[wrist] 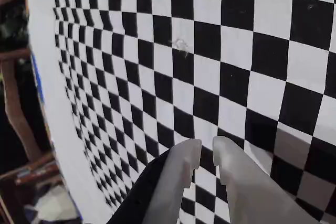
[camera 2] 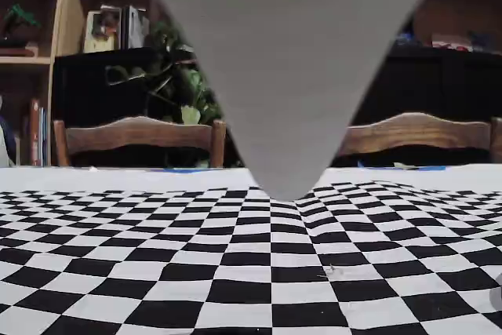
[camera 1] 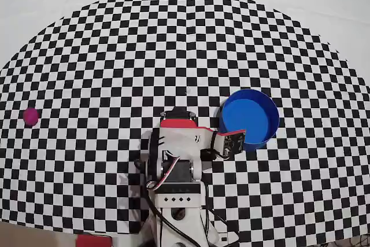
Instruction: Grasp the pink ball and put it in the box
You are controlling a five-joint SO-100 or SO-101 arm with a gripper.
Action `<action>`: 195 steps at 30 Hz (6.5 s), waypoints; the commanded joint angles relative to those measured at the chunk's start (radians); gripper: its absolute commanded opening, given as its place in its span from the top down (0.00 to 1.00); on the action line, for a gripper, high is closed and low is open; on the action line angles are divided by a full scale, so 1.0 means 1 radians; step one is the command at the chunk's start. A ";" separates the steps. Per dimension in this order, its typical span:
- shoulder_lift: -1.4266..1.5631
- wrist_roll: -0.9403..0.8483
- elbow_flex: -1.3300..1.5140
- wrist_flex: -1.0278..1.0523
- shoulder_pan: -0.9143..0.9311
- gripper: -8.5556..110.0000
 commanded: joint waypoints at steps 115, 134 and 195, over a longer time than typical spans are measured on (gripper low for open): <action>-0.106 -1.552 0.006 -0.784 -0.080 0.63; -0.110 -1.552 0.006 -0.811 -0.273 0.63; -0.143 -1.552 0.006 -0.818 -0.853 0.63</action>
